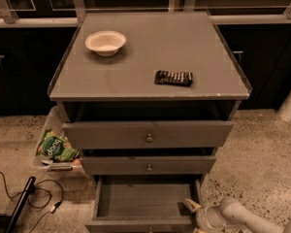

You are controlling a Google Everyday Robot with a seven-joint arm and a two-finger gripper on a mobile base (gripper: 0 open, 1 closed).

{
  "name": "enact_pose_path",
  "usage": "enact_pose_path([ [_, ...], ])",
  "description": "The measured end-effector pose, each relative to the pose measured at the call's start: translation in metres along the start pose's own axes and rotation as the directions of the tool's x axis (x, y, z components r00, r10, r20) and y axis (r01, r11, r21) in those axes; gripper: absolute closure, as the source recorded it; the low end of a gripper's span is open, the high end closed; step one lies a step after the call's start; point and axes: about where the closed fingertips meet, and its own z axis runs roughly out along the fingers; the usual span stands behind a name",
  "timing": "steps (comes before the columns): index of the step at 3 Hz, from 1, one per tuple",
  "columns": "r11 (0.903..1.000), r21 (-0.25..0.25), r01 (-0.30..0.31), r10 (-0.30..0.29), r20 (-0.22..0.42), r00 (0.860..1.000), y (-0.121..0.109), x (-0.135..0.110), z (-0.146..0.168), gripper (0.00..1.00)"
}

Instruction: Open bottom drawer

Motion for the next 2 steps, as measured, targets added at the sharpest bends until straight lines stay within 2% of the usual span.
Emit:
enact_pose_path([
  [1,0.9997,-0.016,-0.018,0.018,0.006,1.0,-0.001,0.004,0.008,0.0],
  [2,0.9996,0.028,0.002,-0.003,0.027,1.0,-0.004,-0.001,-0.021,0.0],
])
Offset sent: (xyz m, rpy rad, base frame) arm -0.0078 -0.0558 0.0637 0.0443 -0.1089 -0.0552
